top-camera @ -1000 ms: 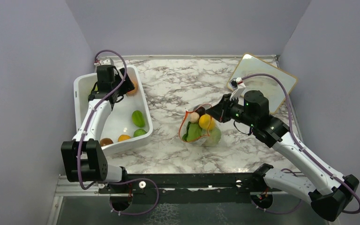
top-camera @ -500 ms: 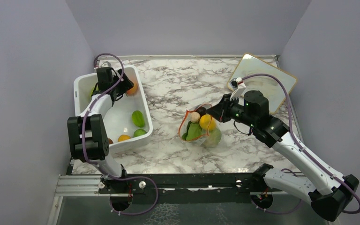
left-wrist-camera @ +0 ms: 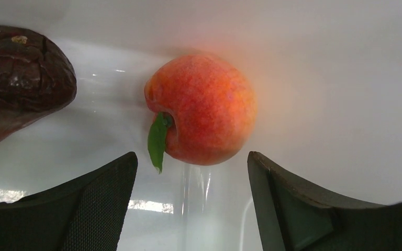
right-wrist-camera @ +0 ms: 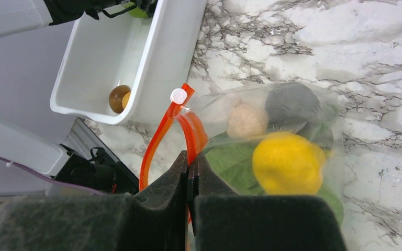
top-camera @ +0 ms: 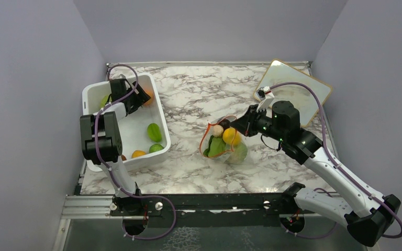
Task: Place the food in the zip-top bag and seal the zipper
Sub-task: Pick up the fake fruit from the bin.
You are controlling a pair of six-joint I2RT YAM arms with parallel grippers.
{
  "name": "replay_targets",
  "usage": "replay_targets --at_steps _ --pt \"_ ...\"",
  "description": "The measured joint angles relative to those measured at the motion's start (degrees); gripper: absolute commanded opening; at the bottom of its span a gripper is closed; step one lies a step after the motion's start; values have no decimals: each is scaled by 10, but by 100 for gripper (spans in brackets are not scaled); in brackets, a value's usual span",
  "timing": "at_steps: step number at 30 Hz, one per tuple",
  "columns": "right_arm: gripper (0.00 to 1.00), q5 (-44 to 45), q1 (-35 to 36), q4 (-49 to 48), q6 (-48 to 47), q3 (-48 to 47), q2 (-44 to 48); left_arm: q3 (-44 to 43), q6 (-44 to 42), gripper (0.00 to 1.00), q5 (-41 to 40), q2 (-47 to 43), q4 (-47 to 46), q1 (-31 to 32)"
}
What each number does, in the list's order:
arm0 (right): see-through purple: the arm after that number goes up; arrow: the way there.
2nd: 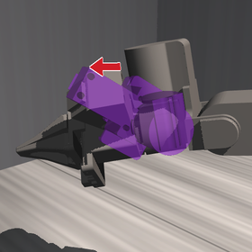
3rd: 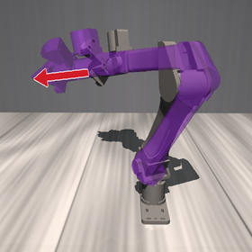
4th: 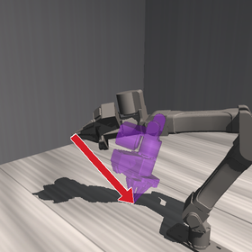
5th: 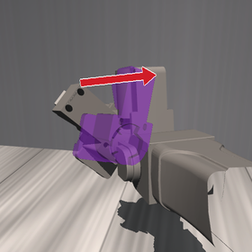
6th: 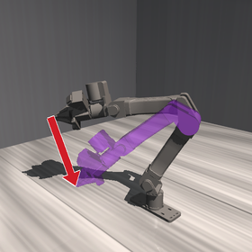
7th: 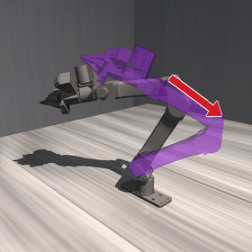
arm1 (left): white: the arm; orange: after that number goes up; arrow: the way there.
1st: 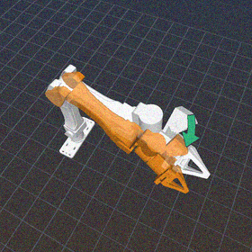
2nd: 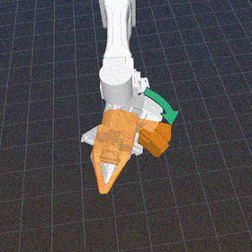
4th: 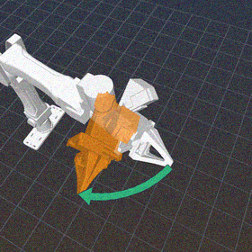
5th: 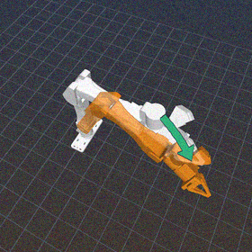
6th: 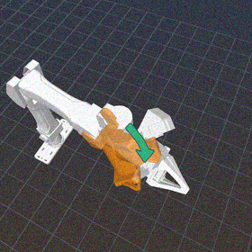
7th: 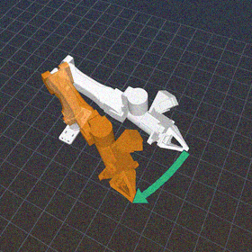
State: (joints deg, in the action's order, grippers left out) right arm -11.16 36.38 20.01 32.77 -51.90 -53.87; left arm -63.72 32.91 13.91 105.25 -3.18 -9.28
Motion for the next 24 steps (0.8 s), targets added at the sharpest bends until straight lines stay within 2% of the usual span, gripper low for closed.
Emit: replay_targets --at_steps 11,17,24 --pt "1 2 0 2 0 0 0 -22 9 78 14 27 -28 -2" --pt "1 2 0 2 0 0 -2 -35 10 68 20 45 -23 -2" --pt "1 2 0 2 0 0 -2 -78 -9 57 18 55 28 -3"
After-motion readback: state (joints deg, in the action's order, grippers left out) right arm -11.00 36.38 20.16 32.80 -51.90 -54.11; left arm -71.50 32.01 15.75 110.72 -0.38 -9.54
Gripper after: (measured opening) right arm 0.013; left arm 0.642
